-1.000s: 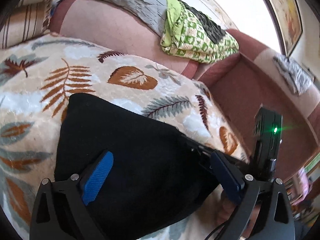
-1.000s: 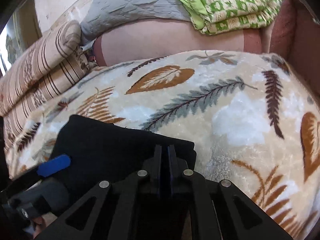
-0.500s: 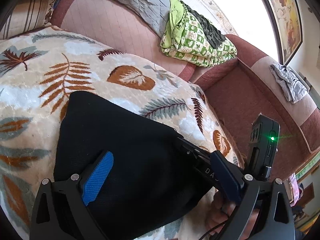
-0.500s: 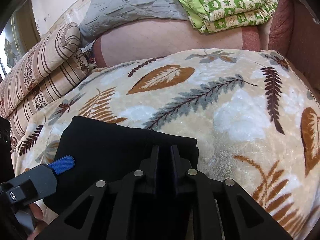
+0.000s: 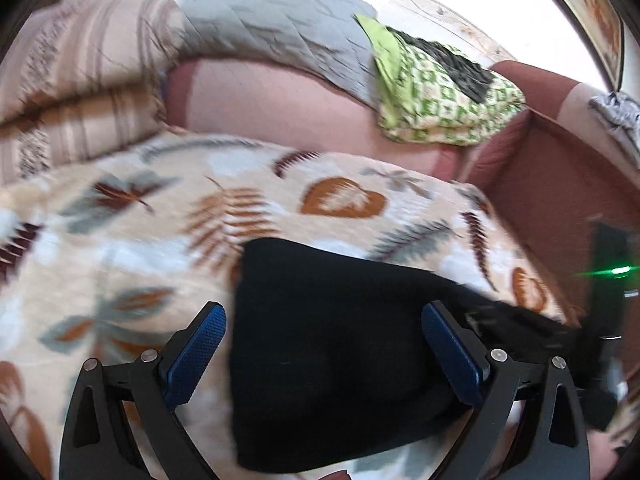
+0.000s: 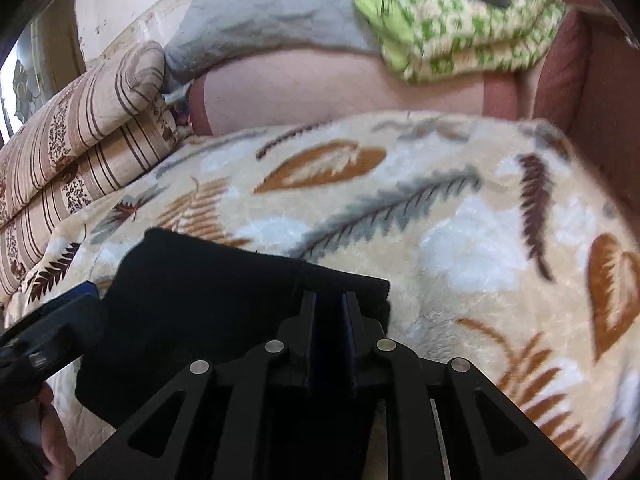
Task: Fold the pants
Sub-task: 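Open both tools and lift them away from the folded pants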
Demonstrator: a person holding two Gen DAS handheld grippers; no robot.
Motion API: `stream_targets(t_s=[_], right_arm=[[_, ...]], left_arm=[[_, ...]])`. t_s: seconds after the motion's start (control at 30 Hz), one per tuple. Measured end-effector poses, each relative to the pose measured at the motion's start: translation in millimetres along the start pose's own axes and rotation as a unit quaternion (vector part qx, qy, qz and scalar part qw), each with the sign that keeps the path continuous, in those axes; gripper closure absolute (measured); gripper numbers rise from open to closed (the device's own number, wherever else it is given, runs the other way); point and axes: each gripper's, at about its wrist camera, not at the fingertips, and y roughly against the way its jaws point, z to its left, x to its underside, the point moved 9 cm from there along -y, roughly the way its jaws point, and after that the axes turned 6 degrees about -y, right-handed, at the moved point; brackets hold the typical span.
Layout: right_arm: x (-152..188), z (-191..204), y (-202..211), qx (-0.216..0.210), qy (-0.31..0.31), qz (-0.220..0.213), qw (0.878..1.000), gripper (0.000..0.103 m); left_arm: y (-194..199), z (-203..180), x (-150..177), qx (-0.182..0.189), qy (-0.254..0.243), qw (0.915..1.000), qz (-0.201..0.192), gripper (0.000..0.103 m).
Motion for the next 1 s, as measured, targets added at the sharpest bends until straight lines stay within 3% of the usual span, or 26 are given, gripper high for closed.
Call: stream_targets(t_s=[0.07,0.13,0.17,0.43,0.53,0.63,0.9,1.0], right_arm=[[-6.1,1.5,20.3,0.004,-0.007,-0.022,1.0,0.085],[-9.6,1.3,47.6,0.001,-0.039,-0.038,0.999,0.066],[-8.8,2.2,57.8,0.0,-0.048,-0.038,0.998,0.05],[33.7,29.6,136.6,-0.088,-0.044,-0.017,0.995,0.047],[54.3,24.4,148.1,-0.095,-0.051,-0.01,0.994,0.047],[55.3,17.0,159.4,-0.109,-0.074,-0.035,0.991,0.047],[58.4,2.1,145.2,-0.102,-0.107,-0.004,0.989,0.047],[60.0,-0.8,150.9,-0.095,-0.101,-0.012,0.99,0.047]], left_arm=[[9.0,2.0,3.8,-0.012,-0.001,0.9999,-0.002,0.004],[16.9,-0.1,9.5,-0.021,-0.003,0.9998,-0.001,0.004],[22.1,-0.3,13.2,-0.029,-0.007,0.9995,0.001,0.004],[68.4,-9.6,31.5,-0.063,-0.018,0.9978,-0.003,0.001],[90.5,-21.5,29.4,-0.073,-0.017,0.997,-0.016,0.001],[116.0,-38.5,21.4,-0.076,-0.009,0.9966,-0.032,0.001],[147.4,-85.9,21.7,-0.001,0.004,0.9999,0.014,0.001],[136.7,-79.2,37.2,-0.028,-0.003,0.9994,0.019,0.001]])
